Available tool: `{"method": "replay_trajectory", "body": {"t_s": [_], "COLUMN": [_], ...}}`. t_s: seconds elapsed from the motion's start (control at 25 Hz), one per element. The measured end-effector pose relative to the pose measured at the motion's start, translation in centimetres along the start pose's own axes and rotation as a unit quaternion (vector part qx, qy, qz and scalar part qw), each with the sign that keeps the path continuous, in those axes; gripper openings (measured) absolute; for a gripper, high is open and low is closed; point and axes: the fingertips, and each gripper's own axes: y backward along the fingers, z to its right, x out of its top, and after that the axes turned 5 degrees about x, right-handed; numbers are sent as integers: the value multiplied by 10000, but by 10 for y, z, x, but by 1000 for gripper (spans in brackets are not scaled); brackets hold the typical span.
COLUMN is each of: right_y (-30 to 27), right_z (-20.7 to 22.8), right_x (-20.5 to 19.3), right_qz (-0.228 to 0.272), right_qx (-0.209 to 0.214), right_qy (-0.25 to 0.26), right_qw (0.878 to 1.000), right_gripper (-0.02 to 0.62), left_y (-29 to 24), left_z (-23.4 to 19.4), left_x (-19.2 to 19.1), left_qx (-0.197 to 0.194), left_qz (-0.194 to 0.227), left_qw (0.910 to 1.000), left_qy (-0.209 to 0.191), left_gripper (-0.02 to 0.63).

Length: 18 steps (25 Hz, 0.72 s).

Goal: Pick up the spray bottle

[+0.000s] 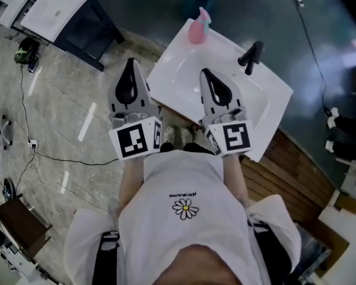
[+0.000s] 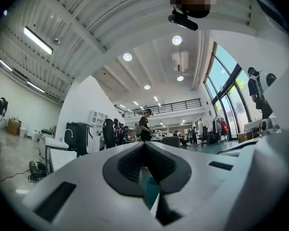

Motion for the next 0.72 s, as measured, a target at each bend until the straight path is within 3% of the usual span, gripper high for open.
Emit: {"method": "replay_trajectory", "body": {"t_s": [0.24,0.44,0.72], "right_y": [-20,-53,-98], "right_z": [21,43,83], "right_x": [-2,1,-29], "right_qz": [-45,-241,-675], "right_qx": [-70,-149,-374], "right_qy": [-266,-240,-535], "right_qw": [9996,9993,9956], "right_gripper": [32,168,261], "left_y": [-9,-12,-20], "left_z": [0,-6,-6], "left_x": [-5,-9,-21], "left_qx": [-14,38,41], "left_qz": [-27,-78,-243], "left_qw": [10000,10000,9996], "left_qy": [-30,-30,-142], "left_gripper": [18,18,18]}}
